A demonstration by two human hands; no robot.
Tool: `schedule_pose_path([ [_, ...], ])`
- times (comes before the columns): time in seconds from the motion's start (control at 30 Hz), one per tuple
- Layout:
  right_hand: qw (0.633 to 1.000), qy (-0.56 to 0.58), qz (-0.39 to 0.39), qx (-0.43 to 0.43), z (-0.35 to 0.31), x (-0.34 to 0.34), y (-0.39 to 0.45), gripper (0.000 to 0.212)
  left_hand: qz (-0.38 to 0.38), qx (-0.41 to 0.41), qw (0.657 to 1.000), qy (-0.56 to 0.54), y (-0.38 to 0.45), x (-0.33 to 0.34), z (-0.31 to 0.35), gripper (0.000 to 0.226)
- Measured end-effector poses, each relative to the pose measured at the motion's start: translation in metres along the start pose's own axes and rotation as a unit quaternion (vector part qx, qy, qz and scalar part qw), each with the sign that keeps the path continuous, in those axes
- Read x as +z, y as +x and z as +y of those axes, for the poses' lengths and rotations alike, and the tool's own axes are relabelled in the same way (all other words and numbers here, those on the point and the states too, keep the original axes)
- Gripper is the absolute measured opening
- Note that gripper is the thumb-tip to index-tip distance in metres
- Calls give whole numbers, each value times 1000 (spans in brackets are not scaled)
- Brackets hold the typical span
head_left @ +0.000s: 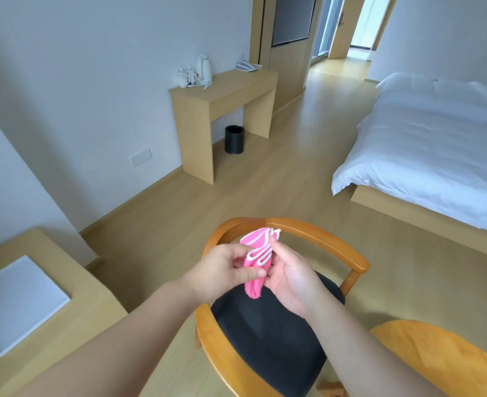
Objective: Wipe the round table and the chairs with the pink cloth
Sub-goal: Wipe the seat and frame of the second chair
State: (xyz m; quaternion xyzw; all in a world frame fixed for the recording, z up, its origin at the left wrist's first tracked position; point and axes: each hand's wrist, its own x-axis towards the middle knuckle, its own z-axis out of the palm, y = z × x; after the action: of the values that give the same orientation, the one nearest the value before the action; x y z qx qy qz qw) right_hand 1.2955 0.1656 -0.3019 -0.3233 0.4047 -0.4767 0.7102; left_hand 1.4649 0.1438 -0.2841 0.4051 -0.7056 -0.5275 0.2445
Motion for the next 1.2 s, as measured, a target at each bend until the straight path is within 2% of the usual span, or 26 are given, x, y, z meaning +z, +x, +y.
schedule_pose_path([
  [0.13, 998, -47, -27, 32, 3, -3, -6, 41, 5, -30, 999, 32, -10, 10, 3, 19],
  [0.23, 993, -56, -74, 73, 12, -20, -10, 40, 60, -75, 995, 40, -20, 29, -5, 16],
  [0.33, 987, -50, -93, 124, 30, -50, -9, 46, 153, -162, 975, -20, -33, 56, -32, 14],
  [0.37, 984, -78, -81, 139, 39, -61, -7, 45, 188, -189, 962, -51, -40, 68, -44, 13],
  [0.43, 961, -215, -19, 172, 64, -81, -7, 38, 245, -245, 932, -109, -57, 98, -72, 12],
  [0.5, 907, -360, 52, 214, 95, -104, -12, 35, 272, -308, 899, -154, -80, 134, -99, 18],
  [0.53, 887, -398, 66, 225, 109, -116, -14, 35, 278, -335, 885, -167, -91, 152, -112, 21],
  [0.63, 857, -454, 59, 236, 142, -143, -17, 35, 258, -412, 855, -179, -119, 198, -147, 15],
  [0.73, 828, -501, 41, 248, 168, -159, -18, 32, 227, -465, 834, -190, -136, 236, -178, 28],
  [0.83, 803, -539, 17, 254, 190, -173, -16, 31, 208, -494, 819, -202, -142, 266, -203, 31],
  [0.97, 768, -595, -8, 236, 208, -190, -8, 32, 164, -513, 820, -193, -135, 285, -227, 37],
  [1.1, 762, -604, -36, 229, 219, -201, -7, 26, 110, -541, 819, -158, -135, 291, -241, 17],
  [1.13, 756, -609, -48, 236, 222, -203, -9, 28, 98, -550, 816, -151, -137, 293, -244, 12],
  [1.2, 743, -616, -67, 254, 230, -208, -15, 43, 60, -562, 815, -126, -143, 296, -248, 20],
])
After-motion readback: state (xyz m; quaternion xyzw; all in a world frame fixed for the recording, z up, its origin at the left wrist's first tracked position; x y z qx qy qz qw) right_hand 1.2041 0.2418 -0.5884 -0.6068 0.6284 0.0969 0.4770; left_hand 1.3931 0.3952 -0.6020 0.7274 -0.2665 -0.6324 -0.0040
